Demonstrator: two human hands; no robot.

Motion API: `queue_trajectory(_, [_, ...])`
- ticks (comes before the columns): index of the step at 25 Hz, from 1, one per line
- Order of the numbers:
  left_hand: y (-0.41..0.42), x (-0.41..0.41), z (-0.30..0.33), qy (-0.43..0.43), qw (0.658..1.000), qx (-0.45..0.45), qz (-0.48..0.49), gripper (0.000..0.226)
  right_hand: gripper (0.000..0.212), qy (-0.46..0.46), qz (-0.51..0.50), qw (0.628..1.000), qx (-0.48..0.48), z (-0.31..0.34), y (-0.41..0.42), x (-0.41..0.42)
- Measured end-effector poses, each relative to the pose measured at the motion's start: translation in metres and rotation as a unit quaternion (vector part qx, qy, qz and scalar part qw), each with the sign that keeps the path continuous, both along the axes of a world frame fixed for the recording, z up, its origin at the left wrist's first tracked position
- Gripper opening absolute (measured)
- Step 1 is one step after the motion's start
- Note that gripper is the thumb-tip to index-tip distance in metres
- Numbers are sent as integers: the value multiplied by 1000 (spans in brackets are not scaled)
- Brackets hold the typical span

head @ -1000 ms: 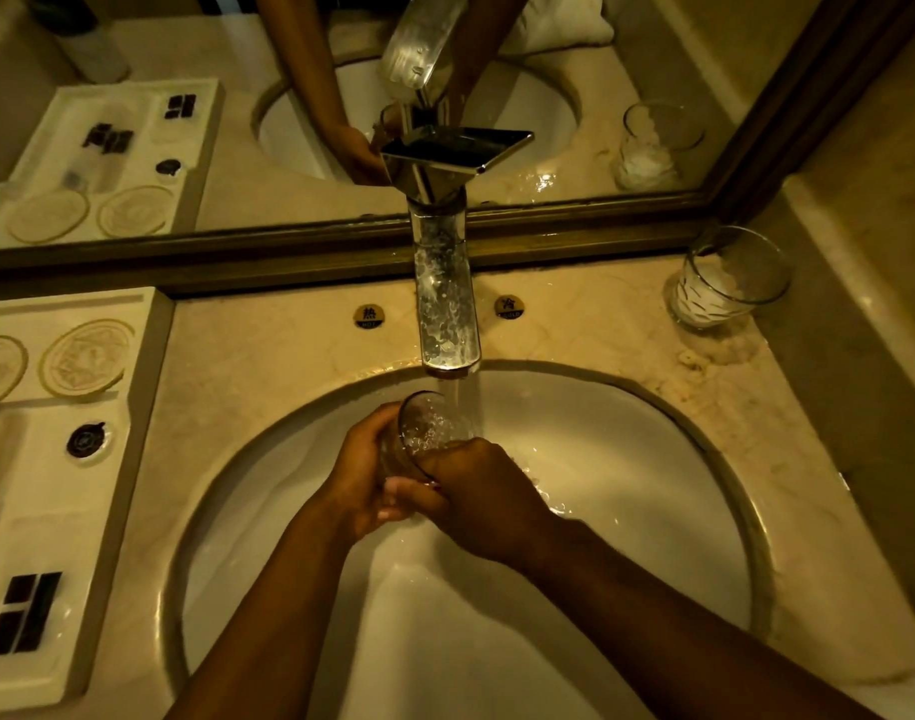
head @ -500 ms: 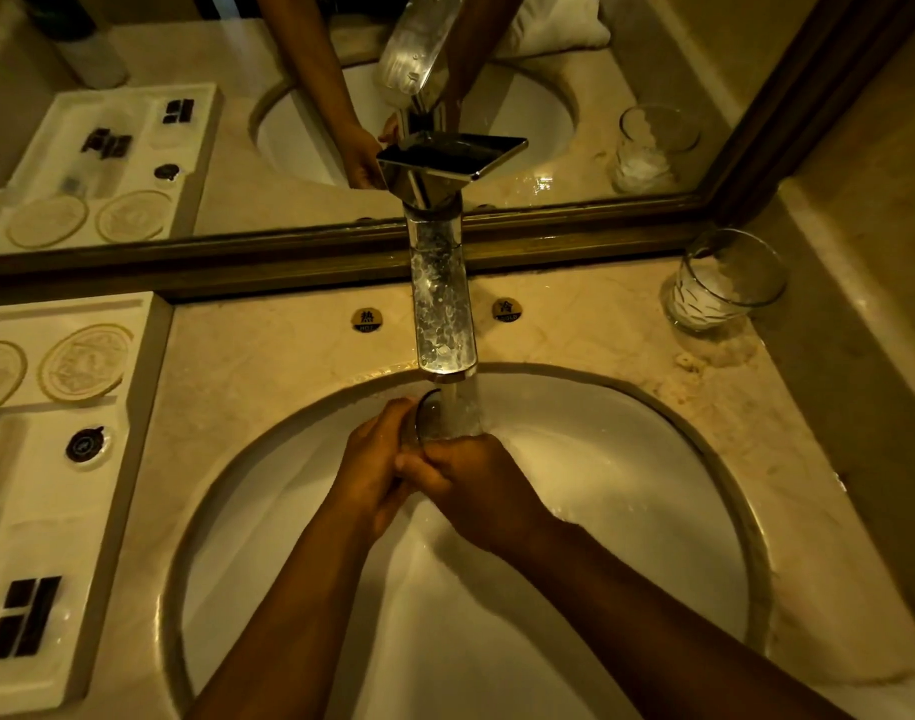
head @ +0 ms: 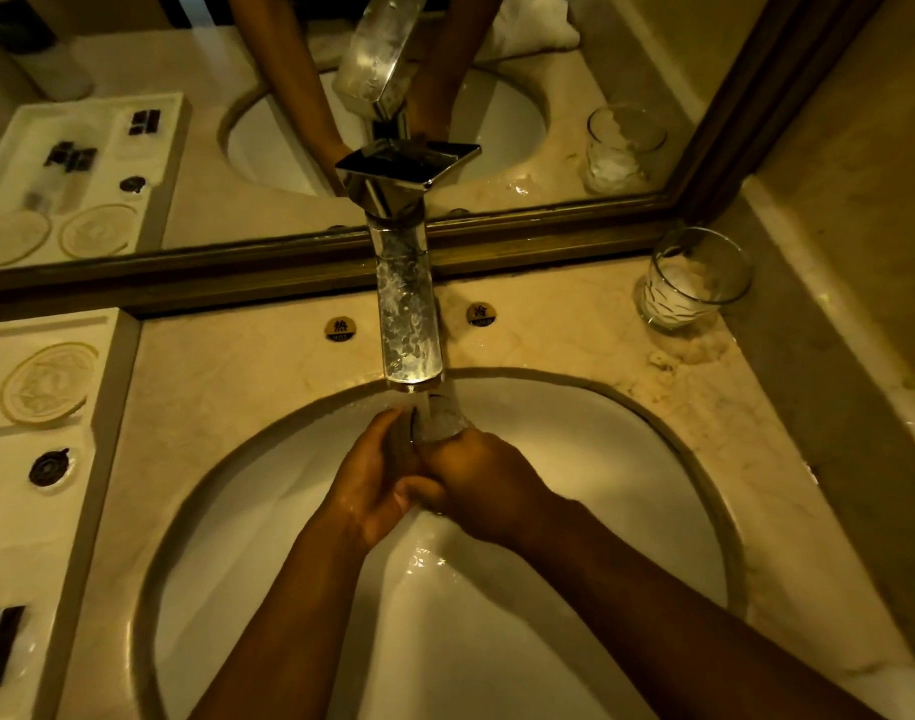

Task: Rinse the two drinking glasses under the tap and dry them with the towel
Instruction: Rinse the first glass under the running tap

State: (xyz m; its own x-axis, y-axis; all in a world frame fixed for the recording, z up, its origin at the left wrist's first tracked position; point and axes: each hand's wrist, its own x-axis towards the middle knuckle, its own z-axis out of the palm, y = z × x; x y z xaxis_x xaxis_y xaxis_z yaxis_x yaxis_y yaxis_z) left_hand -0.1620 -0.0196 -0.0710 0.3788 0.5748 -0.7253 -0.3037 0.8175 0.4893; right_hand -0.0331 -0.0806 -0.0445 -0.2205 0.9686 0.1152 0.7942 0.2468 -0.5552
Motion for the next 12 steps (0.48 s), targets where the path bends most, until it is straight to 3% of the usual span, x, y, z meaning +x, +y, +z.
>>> queue_trajectory(3, [-4, 3, -4, -48, 998, -4, 38, 37, 42, 8, -124, 990, -66, -2, -1, -23])
queue_trajectory(5, [-5, -3, -6, -84, 994, 4, 64, 35, 40, 57, -155, 980, -107, -3, 0, -29])
queue_trajectory(8, [-5, -12, -8, -106, 989, 18, 102, 29, 35, 168, -126, 967, -141, -8, 1, -30])
queue_trajectory(10, [-3, -12, -7, -89, 990, 4, 106, 27, 31, 150, -94, 977, -118, -10, 1, -27])
queue_trajectory(12, [-1, -6, -4, -60, 995, -8, 77, 30, 34, 76, -13, 997, -21, -10, -2, -23])
